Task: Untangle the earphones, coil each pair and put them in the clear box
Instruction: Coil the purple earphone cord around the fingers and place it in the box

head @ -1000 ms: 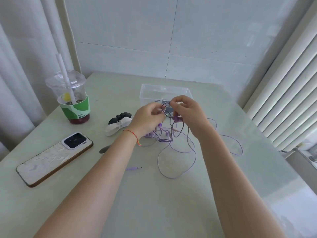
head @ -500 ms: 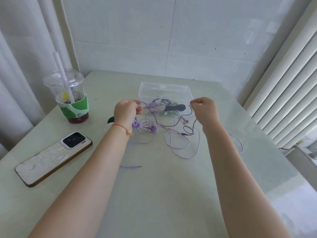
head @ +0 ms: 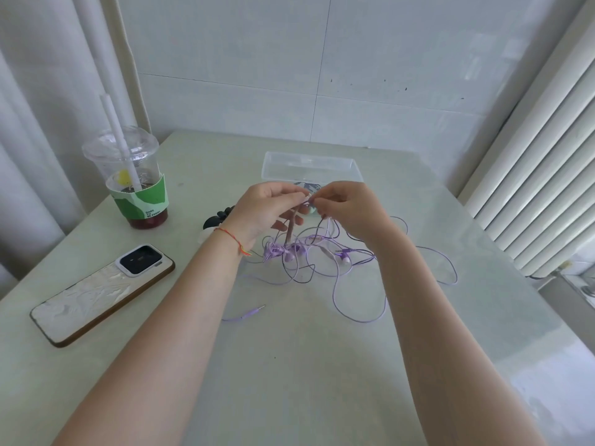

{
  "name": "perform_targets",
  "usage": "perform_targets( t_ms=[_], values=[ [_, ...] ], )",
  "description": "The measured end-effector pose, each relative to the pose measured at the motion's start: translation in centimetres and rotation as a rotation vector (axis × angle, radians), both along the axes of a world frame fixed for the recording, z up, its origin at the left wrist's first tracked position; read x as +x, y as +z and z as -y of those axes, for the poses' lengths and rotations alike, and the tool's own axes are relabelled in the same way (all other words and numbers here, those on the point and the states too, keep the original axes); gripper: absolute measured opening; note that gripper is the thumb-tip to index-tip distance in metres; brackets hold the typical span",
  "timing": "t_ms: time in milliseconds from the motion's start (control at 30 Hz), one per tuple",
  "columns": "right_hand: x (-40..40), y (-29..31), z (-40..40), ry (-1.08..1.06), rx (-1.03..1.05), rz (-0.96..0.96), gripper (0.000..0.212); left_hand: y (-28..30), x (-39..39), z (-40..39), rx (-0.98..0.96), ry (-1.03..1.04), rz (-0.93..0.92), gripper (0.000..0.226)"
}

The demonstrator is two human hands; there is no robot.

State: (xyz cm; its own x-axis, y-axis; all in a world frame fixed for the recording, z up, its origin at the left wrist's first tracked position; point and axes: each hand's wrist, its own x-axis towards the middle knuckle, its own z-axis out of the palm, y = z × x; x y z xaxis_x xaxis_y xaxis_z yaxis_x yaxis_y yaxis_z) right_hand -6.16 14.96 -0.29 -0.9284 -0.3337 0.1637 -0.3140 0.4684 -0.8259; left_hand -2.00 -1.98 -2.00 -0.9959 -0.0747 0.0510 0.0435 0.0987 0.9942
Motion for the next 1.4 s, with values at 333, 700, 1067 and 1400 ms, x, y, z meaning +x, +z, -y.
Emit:
perform_targets(
  t_ms=[333, 700, 1067, 1400],
  values=[
    [-0.1, 0.4, -0.3, -0.129, -0.091, 0.025, 0.008, -0.8, -0.4, 0.7, -0.025, 0.133, 0.045, 0.034],
    [0.5, 1.0, -0.3, -0.042, -0.211, 0.006, 0.009, -0.3, -0.6, -0.4, -0.305, 0.113, -0.123, 0.02],
    [-1.1, 0.7, -2.3, -0.417, -0.049, -0.096, 0.018, -1.3, -1.4, 0.3, -0.117, 0.383, -0.06, 0.019],
    [-1.1, 1.2, -3.2, -0.435, -0.518, 0.195, 0.03, -0.3, -0.9, 1.1, 0.297, 0.395, 0.169, 0.027]
  ],
)
